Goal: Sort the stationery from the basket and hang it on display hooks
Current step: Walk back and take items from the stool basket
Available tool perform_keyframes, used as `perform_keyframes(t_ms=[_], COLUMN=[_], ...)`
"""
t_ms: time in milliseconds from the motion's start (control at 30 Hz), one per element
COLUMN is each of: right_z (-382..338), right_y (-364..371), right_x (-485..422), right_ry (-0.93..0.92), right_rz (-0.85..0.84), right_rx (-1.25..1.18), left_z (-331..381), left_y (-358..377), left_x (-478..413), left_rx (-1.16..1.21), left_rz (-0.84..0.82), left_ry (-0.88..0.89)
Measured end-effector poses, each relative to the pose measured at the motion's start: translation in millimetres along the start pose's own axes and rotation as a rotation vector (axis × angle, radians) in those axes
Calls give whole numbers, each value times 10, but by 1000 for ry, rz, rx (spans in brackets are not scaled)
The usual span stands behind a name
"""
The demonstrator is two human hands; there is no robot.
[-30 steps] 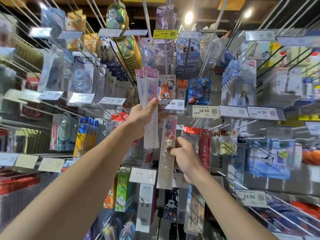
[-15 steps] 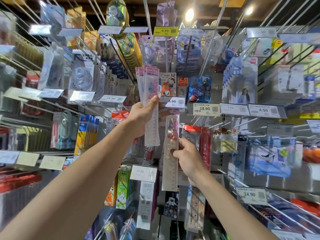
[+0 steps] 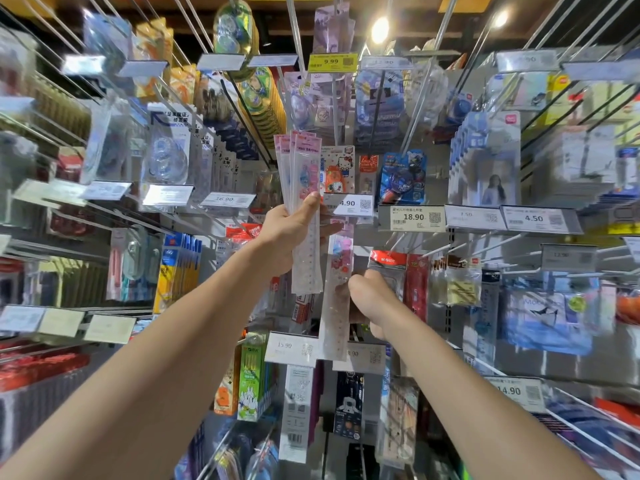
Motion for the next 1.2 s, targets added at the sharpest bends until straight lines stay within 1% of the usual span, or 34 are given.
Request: perform_keyframes(t_ms=[100,233,300,367,467,533,567,633,667,700,800,833,900,933,1000,1033,1133,1200], right_z=[37,197,291,287,311,331,335,372,405,340,59,-92,-404,-549,-739,-769,-777,-767], right_y=[-25,-69,-45,-40,-46,-97,-122,-87,-100,-111,-142,-141,-28,54,182,208,200,182], right_x=[-199,-352,-423,-537,-708,-777,-786,-808,-863,-831,-603,-435,-110,42,233,250,213,172], right_ry=[42,122,196,193,144,101,89,55,46,1,-211,-292,-462,-537,-602,-597,-521,-508], right_rz=[22,48,35,50,59,103,116,89,111,132,209,214,114,49,12,25,62,80], right_rx=[-99,-68,45,171,241,286,342,489,498,426,-17,-116,-226,-249,-165,-119,-124,-112], left_z=[-9,-4,13,10,-144,-194,-179,-94,-43,-19,-9,-5,-13,-21,-16,-14,15,18], left_y=[0,0,20,17,-36,-54,-59,-46,-10,7,29,39,35,28,3,-10,-15,-27], left_x=[-18,23,35,16,-166,-231,-215,-113,-49,-11,28,43,42,33,33,34,55,59], left_rx=[-5,-4,1,7,20,14,6,5,1,0,20,19,14,16,32,35,30,22], left_rz=[-10,-16,-18,-20,-9,-5,-4,-8,-25,-32,-44,-46,-41,-31,-6,5,7,28], left_ry=[12,-6,3,15,3,3,-2,-6,0,1,-6,-3,-4,-9,-16,-19,-22,-41])
Point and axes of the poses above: each hand's wrist, its own x-axis away from the middle knuckle, its own y-axis out of the palm, z = x × y, the point moved 10 cm from there along -x, towards the middle knuckle, and after that the axes turned 4 degrees about y, right-handed, at the moved point
